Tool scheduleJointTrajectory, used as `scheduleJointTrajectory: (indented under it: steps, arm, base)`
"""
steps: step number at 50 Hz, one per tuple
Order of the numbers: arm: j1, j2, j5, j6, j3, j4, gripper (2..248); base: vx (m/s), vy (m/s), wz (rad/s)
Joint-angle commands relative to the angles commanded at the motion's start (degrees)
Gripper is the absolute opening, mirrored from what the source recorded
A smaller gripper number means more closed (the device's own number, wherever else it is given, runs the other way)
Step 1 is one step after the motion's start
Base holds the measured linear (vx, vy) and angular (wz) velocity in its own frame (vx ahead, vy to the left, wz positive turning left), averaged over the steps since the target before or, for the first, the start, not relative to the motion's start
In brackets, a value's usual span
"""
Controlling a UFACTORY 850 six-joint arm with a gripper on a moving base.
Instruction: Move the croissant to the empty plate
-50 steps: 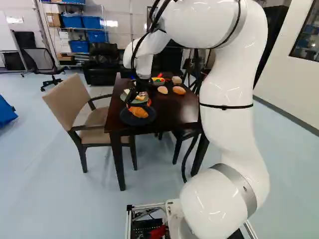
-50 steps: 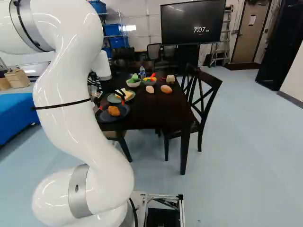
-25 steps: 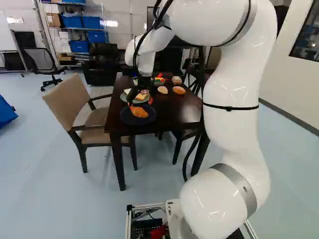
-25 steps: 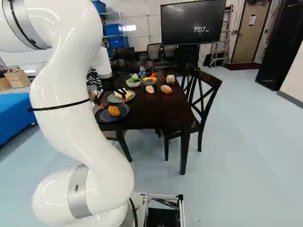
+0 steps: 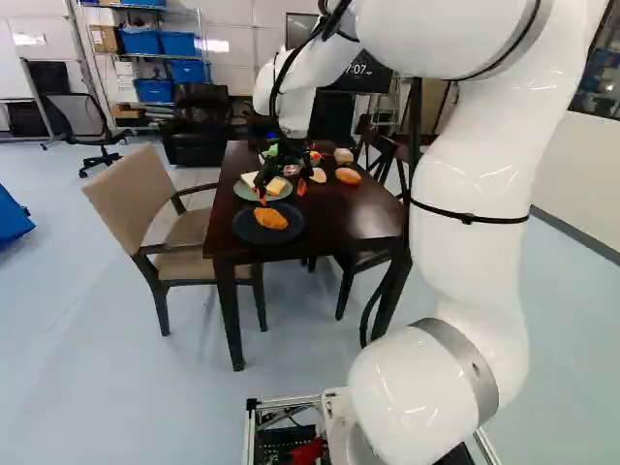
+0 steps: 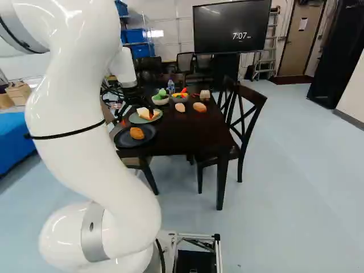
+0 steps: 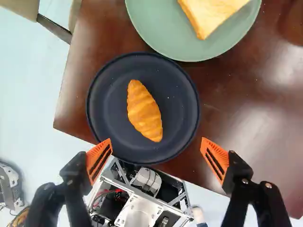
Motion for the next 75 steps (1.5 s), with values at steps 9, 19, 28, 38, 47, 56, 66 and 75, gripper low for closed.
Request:
scheduleJointTrajectory:
  steps: [9, 19, 28, 38, 47, 56, 66, 75]
  arm:
    - [-1.5, 2.1, -1.9, 0.0, 0.9, 0.0, 247]
    - [-3.6, 4.5, -3.5, 0.0, 1.8, -1.2, 247]
    - [-5.6, 6.6, -4.7, 0.0, 2.5, -3.3, 247]
    - [-7.5, 8.7, -6.2, 0.0, 3.0, -5.9, 247]
    - [-7.7, 10.2, -8.2, 0.0, 3.1, -6.7, 247]
    - [-7.7, 10.2, -10.2, 0.0, 3.1, -6.7, 247]
    - [-7.7, 10.2, -10.5, 0.0, 3.1, -6.7, 247]
    - [-7.7, 10.2, -10.5, 0.0, 3.1, -6.7, 247]
  base:
    - [0.0, 0.0, 0.0]
    - [0.0, 0.0, 0.0]
    - [0.0, 0.0, 0.0]
    - [0.0, 0.0, 0.0]
    - [0.0, 0.0, 0.0]
    - [0.0, 0.0, 0.0]
    - [0.0, 0.0, 0.0]
    - [0.0, 0.0, 0.0]
